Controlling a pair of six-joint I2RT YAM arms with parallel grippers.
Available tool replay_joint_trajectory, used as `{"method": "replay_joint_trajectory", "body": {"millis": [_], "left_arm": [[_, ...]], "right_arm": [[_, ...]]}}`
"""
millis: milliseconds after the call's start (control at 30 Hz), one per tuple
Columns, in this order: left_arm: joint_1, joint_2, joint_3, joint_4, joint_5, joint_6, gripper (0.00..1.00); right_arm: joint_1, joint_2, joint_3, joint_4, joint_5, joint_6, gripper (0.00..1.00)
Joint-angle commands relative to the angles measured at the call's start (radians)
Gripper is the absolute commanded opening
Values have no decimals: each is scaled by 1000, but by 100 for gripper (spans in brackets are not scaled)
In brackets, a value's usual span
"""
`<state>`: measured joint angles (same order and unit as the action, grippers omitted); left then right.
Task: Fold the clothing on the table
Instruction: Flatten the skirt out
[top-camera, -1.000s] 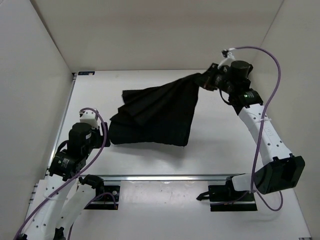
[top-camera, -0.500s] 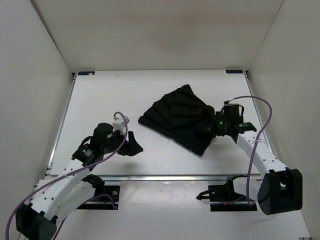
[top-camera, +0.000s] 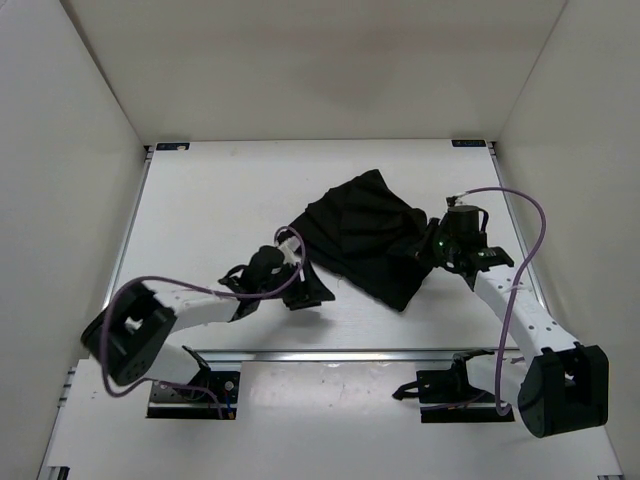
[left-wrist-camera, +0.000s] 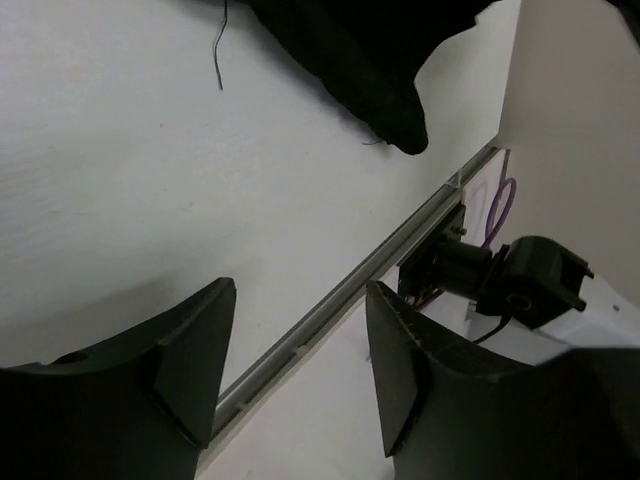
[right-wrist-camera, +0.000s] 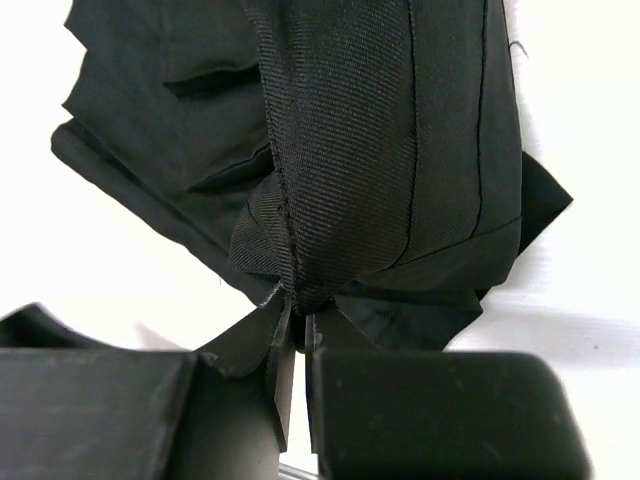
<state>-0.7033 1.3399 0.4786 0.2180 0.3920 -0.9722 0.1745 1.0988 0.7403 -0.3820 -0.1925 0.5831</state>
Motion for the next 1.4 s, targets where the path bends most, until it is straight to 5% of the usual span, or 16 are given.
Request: {"method": "replay_joint_trajectory", "body": {"millis": [0,300,633,700,767,967,1267,1300,1367], "left_arm": [[-93,140,72,236,-45,-216,67],[-240,413,267,319,-169,-425,72],[-312,665,515,191,-153,-477,71],[-318,714,543,205,-118,-485,57],[-317,731,540,204,-93,-473,27],[-178,538,292,146,-24,-280,2],[292,116,232,-500,-48,304,13],[316,96,254,-555,-57,346,17],[327,82,281,-624,-71,414,43]], "right_arm": [[-23,-43,-7,63,-13,0,0],[-33,-57,-24,51,47,-31,0],[-20,-97,-74,104,24,-26,0],[-42,-119,-74,106,21,-28,0],[-58,-131,-87,107,10,-37,0],[-49,-168,-99,83,-44,-42,0],[6,-281,-232,69,-232,14,0],[20,-281,-239,48,-232,5,0],[31,-251,-234,12,-257,-14,0]]}}
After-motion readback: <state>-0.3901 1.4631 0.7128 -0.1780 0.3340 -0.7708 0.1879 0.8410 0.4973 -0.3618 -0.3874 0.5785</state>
